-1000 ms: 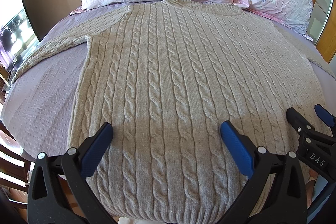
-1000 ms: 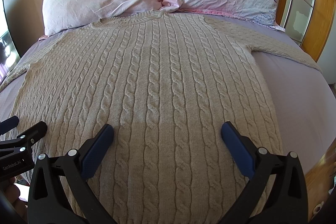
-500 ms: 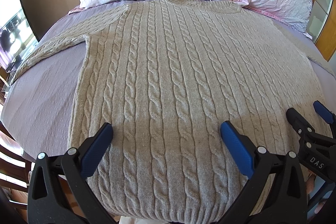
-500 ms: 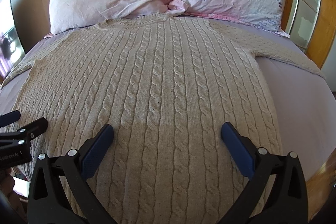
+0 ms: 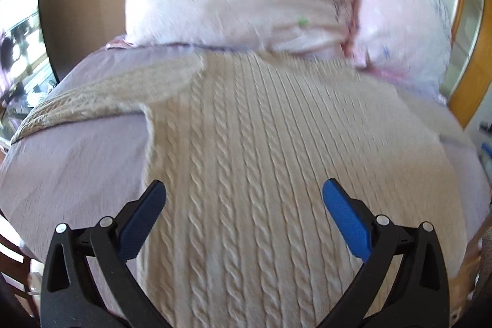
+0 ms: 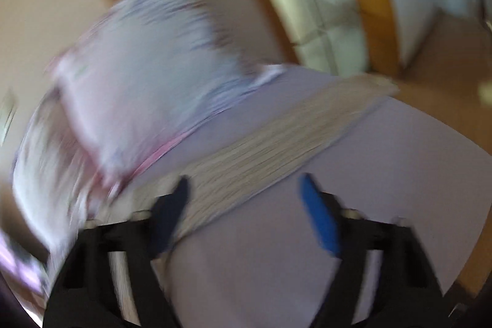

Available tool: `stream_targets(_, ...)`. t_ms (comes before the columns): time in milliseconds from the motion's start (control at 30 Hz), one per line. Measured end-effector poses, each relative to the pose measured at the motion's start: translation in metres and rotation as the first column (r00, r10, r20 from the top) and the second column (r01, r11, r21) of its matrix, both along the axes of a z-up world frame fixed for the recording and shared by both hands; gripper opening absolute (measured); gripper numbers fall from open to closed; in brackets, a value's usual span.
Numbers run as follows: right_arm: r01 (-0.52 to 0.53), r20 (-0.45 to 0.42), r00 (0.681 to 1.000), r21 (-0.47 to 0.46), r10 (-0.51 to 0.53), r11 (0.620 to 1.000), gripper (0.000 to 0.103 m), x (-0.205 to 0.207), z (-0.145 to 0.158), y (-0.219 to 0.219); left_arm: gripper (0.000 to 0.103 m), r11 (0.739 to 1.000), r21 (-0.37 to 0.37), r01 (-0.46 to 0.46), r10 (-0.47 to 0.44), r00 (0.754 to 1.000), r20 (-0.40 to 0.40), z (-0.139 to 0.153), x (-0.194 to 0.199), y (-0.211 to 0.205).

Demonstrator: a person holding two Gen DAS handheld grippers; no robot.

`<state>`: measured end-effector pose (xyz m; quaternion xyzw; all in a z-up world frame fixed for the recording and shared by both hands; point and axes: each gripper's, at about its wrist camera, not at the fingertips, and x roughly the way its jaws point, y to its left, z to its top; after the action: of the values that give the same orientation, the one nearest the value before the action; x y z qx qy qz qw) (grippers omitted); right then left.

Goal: Fold small clothes

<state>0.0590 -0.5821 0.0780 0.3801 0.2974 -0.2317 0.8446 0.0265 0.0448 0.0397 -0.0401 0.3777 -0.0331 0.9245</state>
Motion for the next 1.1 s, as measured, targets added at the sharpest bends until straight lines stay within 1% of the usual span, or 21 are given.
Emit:
stream_targets(100,0.119,-0.046,0.992,0.119,-0.114,0.986,0.054,0.014,-0.025,-0.052,0.101,0.986,-0.164,0.014,0.000,0.996,0.084,0.005,0.011,0.031)
stream_targets(167,0.171,-0.064,0.985,0.160,-0.163,0.972,0.053,0.019,-0.039,-0.070,0.101,0.980,-0.201,-0.002,0.026,0.993,0.117,0.006,0.015,0.043)
stream_targets(233,0.197,-0.084,0.979,0.187,-0.184,0.962,0.045,0.024,-0.051,-0.078,0.101,0.979,-0.199,-0.054,0.081,0.988,0.128,0.009,0.020,0.060)
stream_targets(333,0.218,-0.099,0.974,0.130,-0.206,0.967,0.022,0.034,-0.055,-0.083,0.101,0.969,-0.232,-0.088,0.119,0.985,0.124,0.008,0.023,0.087)
stream_targets(367,0.214,-0.099,0.975,0.145,-0.201,0.966,0.009,0.036,-0.059,-0.085,0.101,0.962,-0.249,-0.110,0.144,0.982,0.123,0.008,0.023,0.099)
stream_targets(400,0.223,-0.080,0.974,0.156,-0.213,0.962,0.009,0.035,-0.058,-0.085,0.101,0.955,-0.260,-0.143,0.178,0.977,0.120,0.009,0.023,0.114)
stream_targets(433,0.212,-0.039,0.977,0.144,-0.208,0.967,0.009,0.028,-0.049,-0.083,0.101,0.951,-0.264,-0.162,0.198,0.973,0.115,0.009,0.026,0.128)
stream_targets(500,0.118,0.057,0.991,0.055,-0.121,0.991,0.008,0.034,-0.016,-0.053,0.101,0.939,-0.281,-0.199,0.238,0.965,0.112,0.009,0.024,0.154)
stream_targets(567,-0.050,0.157,0.986,-0.008,0.051,0.999,0.008,0.048,0.021,0.000,0.101,0.924,-0.316,-0.215,0.262,0.958,0.115,0.009,0.021,0.174)
stream_targets(633,-0.237,0.227,0.943,-0.053,0.243,0.970,0.008,0.065,0.051,0.062,0.101,0.886,-0.401,-0.232,0.303,0.945,0.121,0.008,0.015,0.198)
stream_targets(667,-0.346,0.254,0.900,-0.082,0.355,0.935,0.008,0.074,0.065,0.101,0.101,0.867,-0.428,-0.255,0.331,0.937,0.113,0.007,0.013,0.209)
stream_targets(733,-0.520,0.279,0.799,-0.121,0.532,0.845,0.008,0.086,0.080,0.170,0.101,0.857,-0.415,-0.304,0.375,0.922,0.099,0.006,0.014,0.221)
stream_targets(767,-0.606,0.280,0.736,-0.133,0.616,0.784,0.008,0.092,0.082,0.207,0.101,0.860,-0.394,-0.323,0.390,0.915,0.101,0.006,0.014,0.226)
stream_targets(833,-0.780,0.224,0.581,-0.121,0.783,0.613,0.009,0.108,0.072,0.290,0.101,0.870,-0.346,-0.350,0.409,0.905,0.114,0.006,0.014,0.233)
stream_targets(867,-0.835,0.184,0.517,-0.104,0.836,0.540,0.011,0.112,0.064,0.318,0.101,0.872,-0.327,-0.363,0.418,0.901,0.114,0.006,0.014,0.236)
stream_targets(900,-0.880,0.143,0.455,-0.079,0.879,0.468,0.020,0.113,0.054,0.348,0.101,0.871,-0.319,-0.374,0.424,0.900,0.103,0.006,0.016,0.243)
stream_targets(933,-0.899,0.132,0.421,-0.073,0.898,0.432,0.027,0.110,0.049,0.364,0.101,0.866,-0.326,-0.378,0.426,0.901,0.087,0.005,0.015,0.250)
stream_targets(967,-0.902,0.139,0.407,-0.092,0.903,0.421,0.044,0.105,0.049,0.370,0.101,0.859,-0.340,-0.382,0.429,0.900,0.072,0.004,0.016,0.256)
stream_targets(1000,-0.895,0.150,0.410,-0.123,0.900,0.428,0.063,0.100,0.053,0.367,0.101,0.845,-0.368,-0.388,0.437,0.898,0.058,0.003,0.018,0.267)
stream_targets(1067,-0.858,0.167,0.448,-0.197,0.879,0.475,0.077,0.083,0.064,0.355,0.101,0.810,-0.424,-0.406,0.464,0.885,0.041,0.000,0.021,0.285)
stream_targets(1100,-0.844,0.170,0.464,-0.212,0.869,0.492,0.078,0.078,0.068,0.345,0.101,0.784,-0.447,-0.431,0.488,0.873,0.015,-0.003,0.025,0.299)
